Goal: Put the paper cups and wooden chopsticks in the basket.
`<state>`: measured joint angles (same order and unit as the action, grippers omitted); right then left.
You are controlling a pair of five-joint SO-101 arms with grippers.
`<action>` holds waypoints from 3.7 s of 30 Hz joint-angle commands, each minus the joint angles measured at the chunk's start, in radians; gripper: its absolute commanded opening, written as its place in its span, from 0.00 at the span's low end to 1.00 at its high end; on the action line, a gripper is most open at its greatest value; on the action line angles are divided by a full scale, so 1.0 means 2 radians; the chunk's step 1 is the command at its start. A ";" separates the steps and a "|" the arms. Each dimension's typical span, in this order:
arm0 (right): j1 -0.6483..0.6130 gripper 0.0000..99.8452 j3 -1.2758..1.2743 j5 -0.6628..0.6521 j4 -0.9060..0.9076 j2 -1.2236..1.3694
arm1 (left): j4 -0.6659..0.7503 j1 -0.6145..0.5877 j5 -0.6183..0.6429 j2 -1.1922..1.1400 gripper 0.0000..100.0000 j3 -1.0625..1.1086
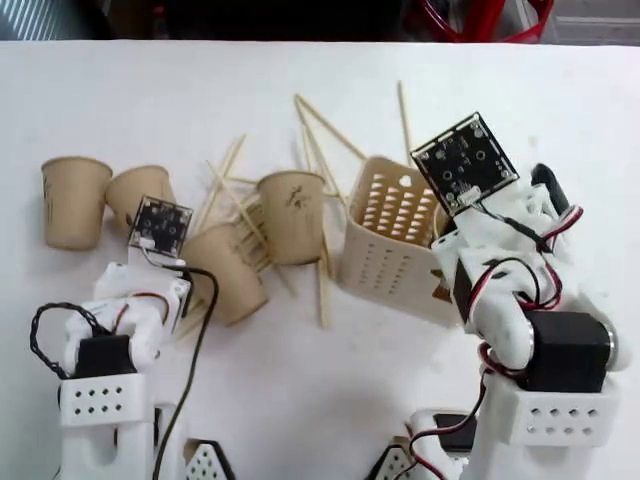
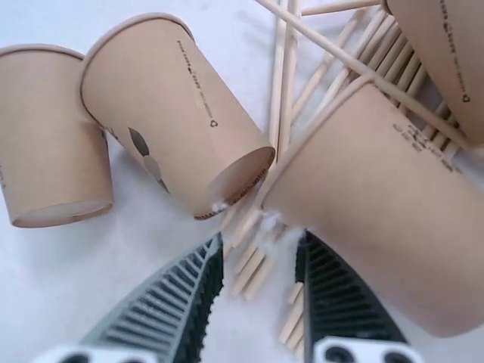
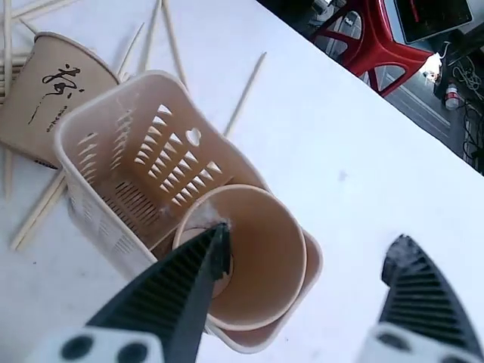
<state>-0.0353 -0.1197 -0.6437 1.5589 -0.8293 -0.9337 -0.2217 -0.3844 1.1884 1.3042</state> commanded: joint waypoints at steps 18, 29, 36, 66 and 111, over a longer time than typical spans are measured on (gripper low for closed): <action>0.064 0.21 -0.185 0.033 -0.093 -0.073 | -0.070 -0.132 -0.038 0.006 0.17 -0.196; 0.072 0.07 -0.361 0.016 -0.069 -0.206 | -0.199 -0.223 -0.062 -0.315 0.17 -0.581; 0.075 0.08 -0.423 0.018 -0.082 -0.249 | -0.308 -0.229 0.009 -0.610 0.17 -0.918; 0.072 0.07 -0.493 0.019 -0.104 -0.255 | -0.272 -0.173 0.214 -1.163 0.17 -1.466; 0.074 0.07 -0.493 0.019 -0.104 -0.255 | -0.427 -0.193 -0.136 -0.824 0.17 -1.018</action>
<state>0.1028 -1.0572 -0.5992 1.3656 -1.3418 -1.7868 -0.5992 -0.6084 -0.6621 -0.8577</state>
